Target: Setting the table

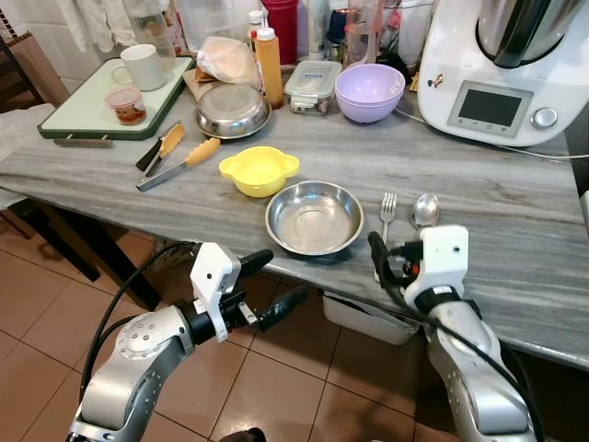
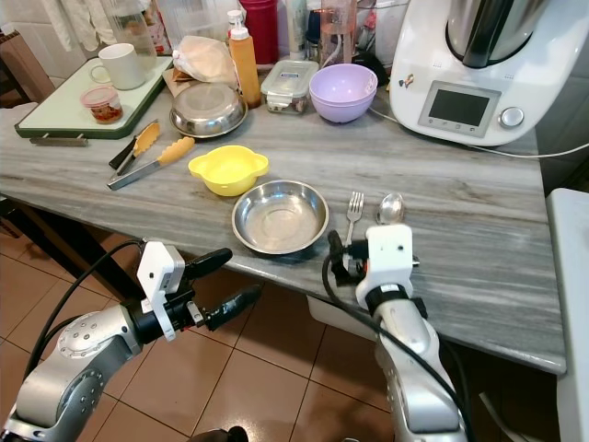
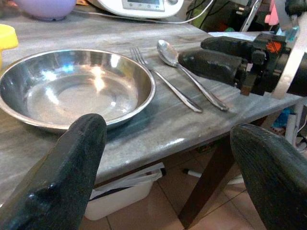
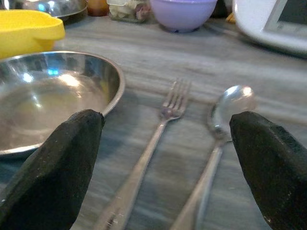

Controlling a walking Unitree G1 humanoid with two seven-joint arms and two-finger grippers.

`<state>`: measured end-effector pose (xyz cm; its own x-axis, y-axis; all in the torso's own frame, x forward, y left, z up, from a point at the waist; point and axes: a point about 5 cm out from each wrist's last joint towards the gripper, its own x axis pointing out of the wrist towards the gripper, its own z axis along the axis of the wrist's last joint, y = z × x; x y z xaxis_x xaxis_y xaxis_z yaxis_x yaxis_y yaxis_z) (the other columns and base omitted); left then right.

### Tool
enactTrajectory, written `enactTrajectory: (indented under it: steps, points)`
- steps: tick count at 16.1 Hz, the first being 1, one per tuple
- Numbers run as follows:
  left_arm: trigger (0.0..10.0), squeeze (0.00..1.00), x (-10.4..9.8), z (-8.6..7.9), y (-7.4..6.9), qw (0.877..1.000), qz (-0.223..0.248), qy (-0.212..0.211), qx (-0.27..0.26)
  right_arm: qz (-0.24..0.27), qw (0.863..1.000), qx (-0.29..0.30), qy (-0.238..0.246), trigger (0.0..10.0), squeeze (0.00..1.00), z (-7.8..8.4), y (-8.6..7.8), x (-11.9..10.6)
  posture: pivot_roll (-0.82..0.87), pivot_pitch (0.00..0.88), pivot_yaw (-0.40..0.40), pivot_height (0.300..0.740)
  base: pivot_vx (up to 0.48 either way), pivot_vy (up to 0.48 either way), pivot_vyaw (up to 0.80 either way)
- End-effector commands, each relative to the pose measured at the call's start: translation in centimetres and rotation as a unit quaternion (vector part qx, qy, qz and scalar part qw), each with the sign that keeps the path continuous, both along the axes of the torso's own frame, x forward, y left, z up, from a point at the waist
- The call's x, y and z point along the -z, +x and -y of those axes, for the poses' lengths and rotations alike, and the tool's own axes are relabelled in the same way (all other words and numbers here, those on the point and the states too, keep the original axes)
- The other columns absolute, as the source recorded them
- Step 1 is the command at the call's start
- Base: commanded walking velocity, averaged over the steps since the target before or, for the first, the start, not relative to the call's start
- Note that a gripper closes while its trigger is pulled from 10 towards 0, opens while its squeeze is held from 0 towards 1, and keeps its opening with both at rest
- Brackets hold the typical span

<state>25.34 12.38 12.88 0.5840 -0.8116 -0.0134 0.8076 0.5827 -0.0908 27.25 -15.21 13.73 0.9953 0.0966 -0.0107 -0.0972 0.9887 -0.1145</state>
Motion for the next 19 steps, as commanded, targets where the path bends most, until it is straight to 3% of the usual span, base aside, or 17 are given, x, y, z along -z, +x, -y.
enactTrajectory:
  steps: [1,5,6,7,8,10,11,12,18,19]
  points:
    - [10.0,0.00,0.1,-0.5,0.0,1.000,-0.003,0.003,-0.011,0.019,1.000,-0.003,-0.025,10.0,0.00,-0.1,-0.3,-0.7,-0.03,0.111,0.069,0.740,0.000,0.000,0.00]
    - [10.0,0.00,0.1,-0.3,-0.1,1.000,-0.004,0.000,-0.010,0.005,0.998,0.040,-0.047,10.0,0.00,1.7,-0.7,-1.0,-0.04,0.112,0.064,0.740,0.000,0.000,0.00]
    - [10.0,0.00,0.1,-0.2,-0.1,1.000,-0.005,0.000,-0.009,-0.005,0.998,0.043,-0.048,9.0,0.00,1.8,-0.9,-0.7,-0.04,0.112,0.064,0.740,0.000,0.000,0.00]
    - [10.0,0.00,0.1,-0.2,-0.1,1.000,-0.005,0.000,-0.008,-0.013,0.998,0.050,-0.041,0.0,0.00,1.9,-1.0,-0.5,-0.04,0.115,0.068,0.740,0.000,0.000,0.00]
    - [10.0,0.00,0.1,-0.2,-0.1,1.000,-0.005,0.001,-0.007,-0.018,0.997,0.054,-0.045,0.0,0.00,2.0,-1.2,-0.3,-0.04,0.115,0.068,0.740,0.000,0.000,0.00]
    - [10.0,0.00,0.1,-0.2,0.0,1.000,-0.007,0.002,-0.005,-0.032,0.997,0.054,-0.043,3.2,0.00,1.8,-1.2,0.0,-0.04,0.117,0.070,0.740,0.000,0.000,0.00]
    - [10.0,0.00,0.1,-0.2,0.0,1.000,-0.007,0.003,-0.005,-0.043,0.997,0.055,-0.044,6.2,0.00,1.7,-1.2,0.1,-0.04,0.118,0.071,0.740,0.000,0.000,0.00]
    - [10.0,0.00,0.1,-0.2,0.0,1.000,-0.008,0.003,-0.005,-0.051,0.996,0.054,-0.043,10.0,0.00,1.6,-1.2,0.3,-0.04,0.118,0.071,0.740,0.000,0.000,0.00]
    - [10.0,0.00,0.2,-0.2,-0.1,1.000,-0.011,0.006,-0.004,-0.079,0.996,0.043,-0.029,10.0,0.00,1.0,-1.1,0.6,-0.03,0.122,0.073,0.740,0.000,0.000,0.00]
    - [10.0,0.00,0.2,-0.2,-0.1,1.000,-0.012,0.007,-0.004,-0.080,0.995,0.043,-0.030,0.0,0.00,1.0,-1.1,0.6,-0.03,0.122,0.073,0.740,0.000,0.000,0.00]
